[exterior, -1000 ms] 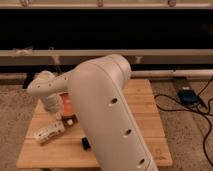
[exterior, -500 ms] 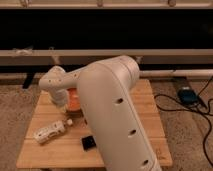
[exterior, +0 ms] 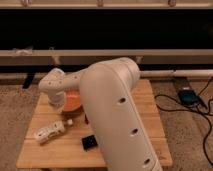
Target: Drag the ceramic bowl in a circle
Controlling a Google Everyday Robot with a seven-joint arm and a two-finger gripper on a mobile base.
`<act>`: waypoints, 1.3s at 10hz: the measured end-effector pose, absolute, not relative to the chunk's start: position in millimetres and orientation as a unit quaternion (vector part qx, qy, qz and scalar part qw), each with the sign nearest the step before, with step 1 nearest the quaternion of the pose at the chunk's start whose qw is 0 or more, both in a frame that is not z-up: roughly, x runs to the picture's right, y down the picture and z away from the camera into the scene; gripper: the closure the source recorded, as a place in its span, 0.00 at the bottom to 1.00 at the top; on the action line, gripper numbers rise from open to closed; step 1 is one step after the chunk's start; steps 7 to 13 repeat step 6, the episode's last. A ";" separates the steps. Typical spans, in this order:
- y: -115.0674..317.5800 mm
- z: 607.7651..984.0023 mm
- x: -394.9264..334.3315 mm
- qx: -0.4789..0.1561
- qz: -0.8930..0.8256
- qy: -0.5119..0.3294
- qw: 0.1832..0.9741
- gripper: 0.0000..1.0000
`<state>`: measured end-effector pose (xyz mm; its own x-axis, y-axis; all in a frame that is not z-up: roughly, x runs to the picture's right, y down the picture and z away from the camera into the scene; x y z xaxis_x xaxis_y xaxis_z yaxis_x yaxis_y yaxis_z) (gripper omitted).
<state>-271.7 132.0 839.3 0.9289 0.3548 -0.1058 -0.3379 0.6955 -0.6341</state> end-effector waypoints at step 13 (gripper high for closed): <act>135.0 838.7 -271.7 -0.355 0.189 -0.023 0.915 0.20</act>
